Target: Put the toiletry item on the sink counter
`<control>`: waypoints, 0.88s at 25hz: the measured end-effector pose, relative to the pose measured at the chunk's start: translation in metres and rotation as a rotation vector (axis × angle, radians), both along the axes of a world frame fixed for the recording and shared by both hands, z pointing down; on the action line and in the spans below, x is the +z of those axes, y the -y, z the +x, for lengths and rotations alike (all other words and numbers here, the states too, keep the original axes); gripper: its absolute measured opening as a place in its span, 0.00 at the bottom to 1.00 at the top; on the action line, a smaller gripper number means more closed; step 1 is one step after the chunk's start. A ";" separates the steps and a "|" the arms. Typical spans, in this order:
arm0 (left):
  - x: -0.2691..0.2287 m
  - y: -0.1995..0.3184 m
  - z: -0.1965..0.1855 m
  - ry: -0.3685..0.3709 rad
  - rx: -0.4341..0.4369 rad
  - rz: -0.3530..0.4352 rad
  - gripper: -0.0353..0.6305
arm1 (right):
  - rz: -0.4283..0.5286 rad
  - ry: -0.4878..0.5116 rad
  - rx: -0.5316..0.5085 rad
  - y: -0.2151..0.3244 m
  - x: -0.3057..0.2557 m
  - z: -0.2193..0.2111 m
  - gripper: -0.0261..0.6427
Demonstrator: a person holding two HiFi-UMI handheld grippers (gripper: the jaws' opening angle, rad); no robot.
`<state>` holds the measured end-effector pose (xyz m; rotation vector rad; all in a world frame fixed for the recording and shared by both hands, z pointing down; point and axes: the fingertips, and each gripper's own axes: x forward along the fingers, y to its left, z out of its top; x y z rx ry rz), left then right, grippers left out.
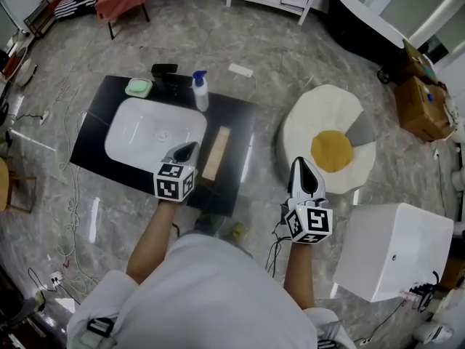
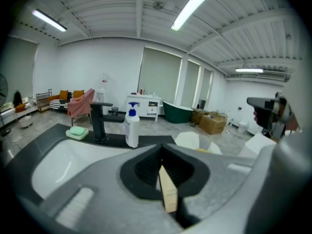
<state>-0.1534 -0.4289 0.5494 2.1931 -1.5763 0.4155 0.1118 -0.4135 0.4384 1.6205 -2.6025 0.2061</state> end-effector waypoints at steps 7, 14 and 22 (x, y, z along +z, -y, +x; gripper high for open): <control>-0.047 -0.005 0.001 0.033 0.014 0.105 0.05 | 0.013 0.007 -0.005 -0.009 -0.007 0.000 0.04; -0.099 -0.016 0.002 0.041 0.017 0.232 0.05 | 0.024 0.010 -0.001 -0.017 -0.012 0.004 0.04; -0.164 -0.022 0.003 0.062 0.028 0.393 0.05 | 0.045 0.015 0.006 -0.021 -0.019 0.010 0.04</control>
